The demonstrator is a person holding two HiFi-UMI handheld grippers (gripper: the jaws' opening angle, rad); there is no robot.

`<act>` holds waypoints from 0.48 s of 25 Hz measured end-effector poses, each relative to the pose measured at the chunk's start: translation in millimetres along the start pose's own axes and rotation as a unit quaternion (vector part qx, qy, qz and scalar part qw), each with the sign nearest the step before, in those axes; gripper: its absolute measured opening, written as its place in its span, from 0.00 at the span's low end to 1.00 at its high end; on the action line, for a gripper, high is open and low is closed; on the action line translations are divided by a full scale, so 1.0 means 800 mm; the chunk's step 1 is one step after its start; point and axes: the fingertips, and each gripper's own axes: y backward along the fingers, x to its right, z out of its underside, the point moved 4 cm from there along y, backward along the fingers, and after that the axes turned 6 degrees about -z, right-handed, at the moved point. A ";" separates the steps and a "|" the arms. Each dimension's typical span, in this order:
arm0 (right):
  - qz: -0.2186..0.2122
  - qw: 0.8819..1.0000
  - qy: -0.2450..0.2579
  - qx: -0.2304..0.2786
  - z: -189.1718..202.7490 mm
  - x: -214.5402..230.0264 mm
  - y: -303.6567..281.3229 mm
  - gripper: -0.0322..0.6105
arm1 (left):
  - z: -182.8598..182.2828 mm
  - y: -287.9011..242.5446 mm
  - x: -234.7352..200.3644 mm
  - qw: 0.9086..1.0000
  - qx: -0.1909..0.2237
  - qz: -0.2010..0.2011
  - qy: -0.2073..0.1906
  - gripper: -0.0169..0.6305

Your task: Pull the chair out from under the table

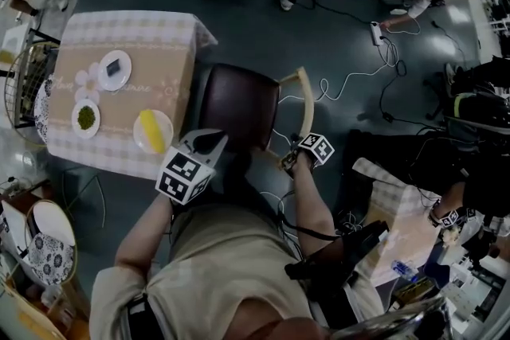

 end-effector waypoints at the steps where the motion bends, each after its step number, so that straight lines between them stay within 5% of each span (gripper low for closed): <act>1: -0.001 1.000 0.000 0.000 0.001 0.000 0.000 0.33 | 0.001 0.000 0.001 1.000 -0.001 -0.001 0.001 0.03; 12: -0.004 1.000 -0.004 0.005 -0.007 0.012 0.002 0.35 | 0.000 -0.008 0.014 1.000 -0.001 0.001 -0.003 0.03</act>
